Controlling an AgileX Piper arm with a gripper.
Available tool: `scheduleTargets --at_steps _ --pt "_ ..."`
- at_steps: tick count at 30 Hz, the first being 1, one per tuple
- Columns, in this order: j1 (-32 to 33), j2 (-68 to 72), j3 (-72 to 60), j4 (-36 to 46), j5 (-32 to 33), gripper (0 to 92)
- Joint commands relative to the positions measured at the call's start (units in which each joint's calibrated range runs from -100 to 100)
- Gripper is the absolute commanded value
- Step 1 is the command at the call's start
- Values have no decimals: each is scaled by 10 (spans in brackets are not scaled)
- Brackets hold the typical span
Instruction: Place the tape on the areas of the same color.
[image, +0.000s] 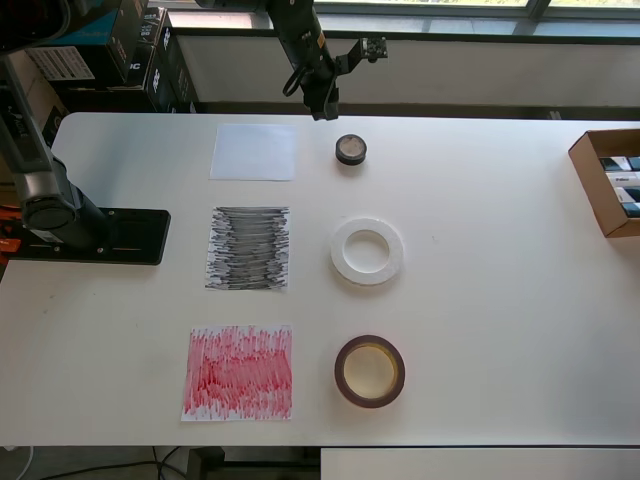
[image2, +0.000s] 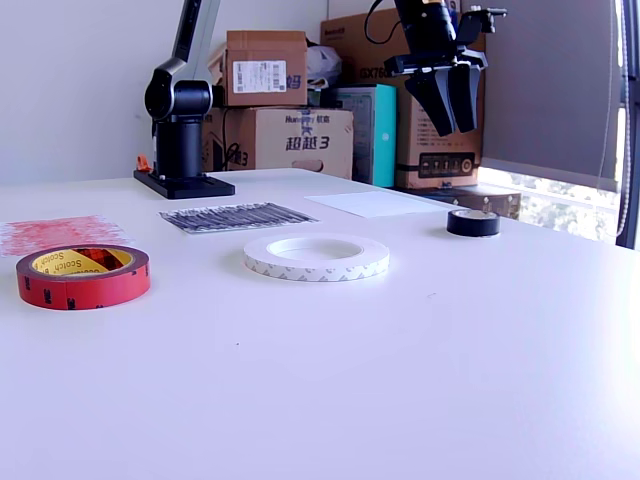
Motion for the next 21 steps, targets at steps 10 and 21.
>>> scheduleTargets --at_steps 10,21 --pt "-46 50 -10 -19 15 483" --pt "-56 55 -2 -39 37 482"
